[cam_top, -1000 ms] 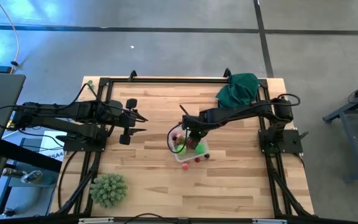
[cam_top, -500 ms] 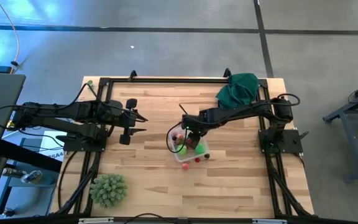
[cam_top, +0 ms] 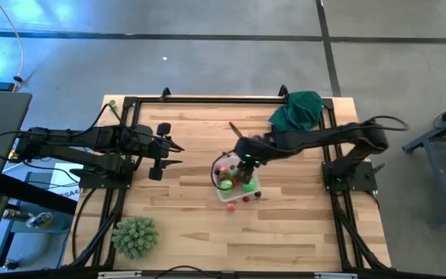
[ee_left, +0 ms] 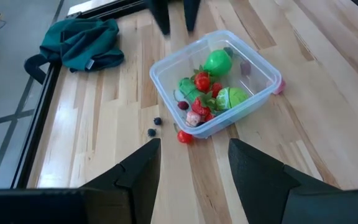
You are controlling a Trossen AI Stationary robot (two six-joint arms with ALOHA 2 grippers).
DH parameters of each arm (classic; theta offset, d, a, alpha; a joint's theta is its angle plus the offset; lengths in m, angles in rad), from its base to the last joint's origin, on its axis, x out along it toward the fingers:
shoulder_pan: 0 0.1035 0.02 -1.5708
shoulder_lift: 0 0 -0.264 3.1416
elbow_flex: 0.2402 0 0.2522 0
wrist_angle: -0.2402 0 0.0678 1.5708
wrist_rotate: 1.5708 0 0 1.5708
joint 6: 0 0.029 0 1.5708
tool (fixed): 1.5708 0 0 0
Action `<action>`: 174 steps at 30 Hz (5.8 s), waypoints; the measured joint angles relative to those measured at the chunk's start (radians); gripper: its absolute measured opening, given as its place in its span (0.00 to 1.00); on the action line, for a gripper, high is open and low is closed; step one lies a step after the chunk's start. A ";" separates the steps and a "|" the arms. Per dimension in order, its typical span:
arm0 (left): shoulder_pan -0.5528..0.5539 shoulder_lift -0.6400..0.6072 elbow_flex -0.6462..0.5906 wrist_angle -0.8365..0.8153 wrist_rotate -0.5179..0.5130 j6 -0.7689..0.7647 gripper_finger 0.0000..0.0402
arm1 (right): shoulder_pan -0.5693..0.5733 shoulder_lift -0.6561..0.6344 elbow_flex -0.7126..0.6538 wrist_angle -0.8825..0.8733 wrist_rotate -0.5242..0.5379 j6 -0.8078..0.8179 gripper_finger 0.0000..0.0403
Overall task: Pick and placing Produce into tupperware
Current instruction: Put the blackberry into the transparent container
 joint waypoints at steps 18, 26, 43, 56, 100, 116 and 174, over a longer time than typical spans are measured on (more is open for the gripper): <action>0.000 0.000 0.000 0.000 0.000 0.000 0.45 | 0.571 -0.235 -0.267 0.001 0.608 0.443 0.40; 0.000 0.000 0.000 0.000 0.000 0.000 0.45 | 0.632 -0.235 -0.621 0.502 0.591 0.423 0.40; 0.000 0.000 0.000 0.000 0.000 0.000 0.45 | 0.535 -0.235 -0.813 0.675 0.466 0.210 0.40; 0.000 0.000 0.000 0.000 0.000 0.000 0.45 | 0.396 -0.194 -0.813 0.743 0.303 0.085 0.40; 0.000 0.000 0.000 0.000 0.000 0.000 0.45 | 0.385 -0.041 -0.811 0.915 0.254 0.165 0.30; 0.000 0.000 0.000 0.000 0.000 0.000 0.45 | 0.410 -0.041 -0.811 0.930 0.237 0.191 0.24; 0.000 0.000 0.000 0.000 0.000 0.000 0.45 | 0.005 0.096 -0.292 0.440 0.015 -0.141 0.23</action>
